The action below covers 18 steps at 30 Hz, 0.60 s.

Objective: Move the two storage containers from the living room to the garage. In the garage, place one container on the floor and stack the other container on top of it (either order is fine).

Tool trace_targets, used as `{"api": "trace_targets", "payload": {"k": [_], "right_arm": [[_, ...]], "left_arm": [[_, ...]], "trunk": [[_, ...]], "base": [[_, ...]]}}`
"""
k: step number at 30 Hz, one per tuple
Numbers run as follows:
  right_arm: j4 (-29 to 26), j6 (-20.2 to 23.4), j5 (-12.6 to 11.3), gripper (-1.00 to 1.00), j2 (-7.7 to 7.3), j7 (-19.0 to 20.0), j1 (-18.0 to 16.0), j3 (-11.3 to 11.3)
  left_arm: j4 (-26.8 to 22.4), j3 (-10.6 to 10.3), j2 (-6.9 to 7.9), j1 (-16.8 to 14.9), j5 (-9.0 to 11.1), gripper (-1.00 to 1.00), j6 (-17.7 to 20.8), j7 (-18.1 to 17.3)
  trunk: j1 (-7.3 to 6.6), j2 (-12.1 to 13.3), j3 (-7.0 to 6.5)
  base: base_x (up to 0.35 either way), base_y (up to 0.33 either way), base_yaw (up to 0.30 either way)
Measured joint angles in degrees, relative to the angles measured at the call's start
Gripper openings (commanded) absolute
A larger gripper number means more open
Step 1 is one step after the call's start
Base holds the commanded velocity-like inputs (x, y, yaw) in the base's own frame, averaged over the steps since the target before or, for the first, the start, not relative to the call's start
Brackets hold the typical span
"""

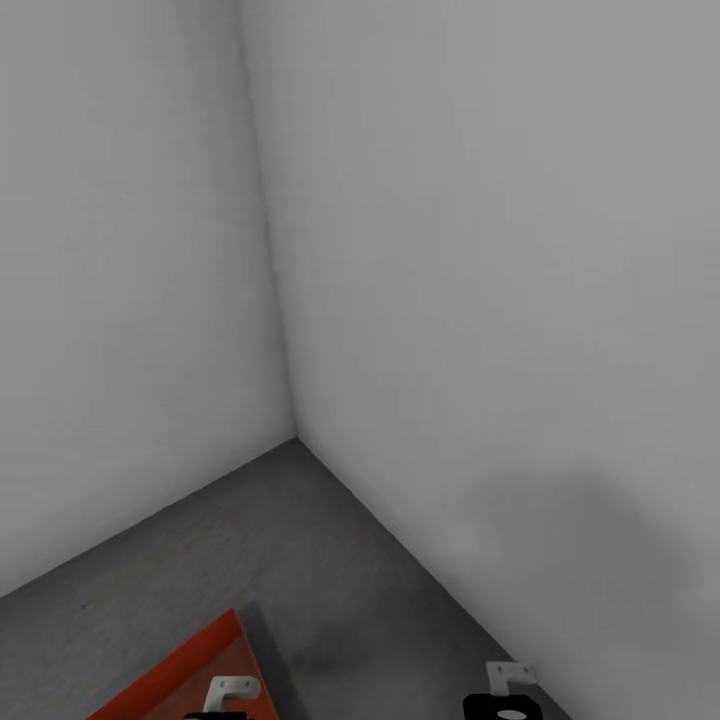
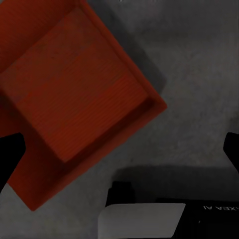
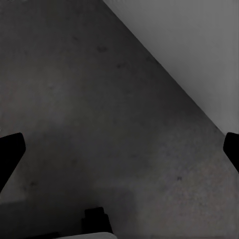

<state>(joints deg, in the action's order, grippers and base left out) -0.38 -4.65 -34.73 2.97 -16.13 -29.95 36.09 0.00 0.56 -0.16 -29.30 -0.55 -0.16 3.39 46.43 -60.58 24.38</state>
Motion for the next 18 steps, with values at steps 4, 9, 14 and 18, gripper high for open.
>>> {"api": "trace_targets", "payload": {"k": [4,9,14,18], "right_arm": [[0.05,0.05,0.0,1.0,0.06,0.02,0.04,0.0],[0.4,0.01,-0.01,1.0,0.34,0.08,1.42,-0.02],[0.6,0.0,0.0,1.0,0.77,0.08,1.93,0.0],[0.61,0.0,0.0,1.0,0.79,0.08,1.96,0.0]], "left_arm": [[0.0,0.0,0.06,0.0,0.0,1.0,0.0,0.04],[0.0,0.0,0.08,-0.01,0.0,1.0,0.0,0.01],[0.0,0.0,0.06,0.0,0.0,1.0,0.0,-0.02],[0.0,0.0,0.02,0.0,0.0,1.0,0.0,-0.04]], "trunk": [[0.0,0.0,-0.37],[0.0,0.0,-0.83],[0.0,0.0,-1.29],[0.0,0.0,-1.66]], "base": [[0.0,0.0,0.0],[0.0,0.0,0.0],[0.0,0.0,0.0],[0.0,0.0,0.0]]}}
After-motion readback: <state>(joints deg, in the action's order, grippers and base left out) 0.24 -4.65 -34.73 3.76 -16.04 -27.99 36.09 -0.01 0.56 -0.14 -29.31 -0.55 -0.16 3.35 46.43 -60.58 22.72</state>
